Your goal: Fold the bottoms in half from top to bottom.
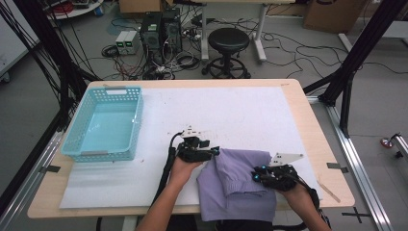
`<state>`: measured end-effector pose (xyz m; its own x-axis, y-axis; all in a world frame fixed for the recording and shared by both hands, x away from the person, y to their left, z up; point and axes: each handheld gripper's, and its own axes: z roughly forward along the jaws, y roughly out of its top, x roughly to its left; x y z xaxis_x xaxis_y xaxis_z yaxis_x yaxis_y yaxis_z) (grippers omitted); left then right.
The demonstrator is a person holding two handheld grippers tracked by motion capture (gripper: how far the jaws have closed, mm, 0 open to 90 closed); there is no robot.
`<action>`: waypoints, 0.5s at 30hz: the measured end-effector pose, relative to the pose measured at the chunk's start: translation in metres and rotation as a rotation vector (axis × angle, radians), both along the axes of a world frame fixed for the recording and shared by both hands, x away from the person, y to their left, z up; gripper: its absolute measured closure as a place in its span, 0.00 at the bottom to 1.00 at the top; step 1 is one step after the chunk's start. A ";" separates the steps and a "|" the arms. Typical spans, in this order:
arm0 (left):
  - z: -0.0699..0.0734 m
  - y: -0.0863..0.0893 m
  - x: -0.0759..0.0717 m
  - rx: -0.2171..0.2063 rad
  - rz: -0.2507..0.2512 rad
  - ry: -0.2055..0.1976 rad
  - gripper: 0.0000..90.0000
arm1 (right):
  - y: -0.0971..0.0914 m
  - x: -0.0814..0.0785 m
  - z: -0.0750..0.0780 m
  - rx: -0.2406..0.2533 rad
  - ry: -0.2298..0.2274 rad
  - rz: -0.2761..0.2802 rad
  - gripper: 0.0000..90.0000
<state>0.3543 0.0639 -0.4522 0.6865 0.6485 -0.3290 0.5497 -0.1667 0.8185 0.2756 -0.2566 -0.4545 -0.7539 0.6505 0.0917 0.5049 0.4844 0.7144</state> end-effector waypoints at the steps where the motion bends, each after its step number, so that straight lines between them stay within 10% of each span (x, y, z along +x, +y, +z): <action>1: 0.000 0.000 0.000 0.000 0.001 0.001 0.49 | -0.001 -0.003 0.000 0.001 0.007 0.016 0.81; 7: -0.002 -0.002 0.000 0.006 -0.001 0.012 0.49 | -0.006 -0.019 0.006 0.065 0.022 0.073 0.78; 11: -0.007 -0.005 0.001 0.039 -0.006 0.035 0.49 | -0.020 -0.008 0.022 0.167 -0.064 -0.082 0.64; 15: -0.009 -0.005 0.003 0.055 -0.004 0.063 0.51 | -0.026 0.016 0.023 0.056 -0.097 -0.285 0.47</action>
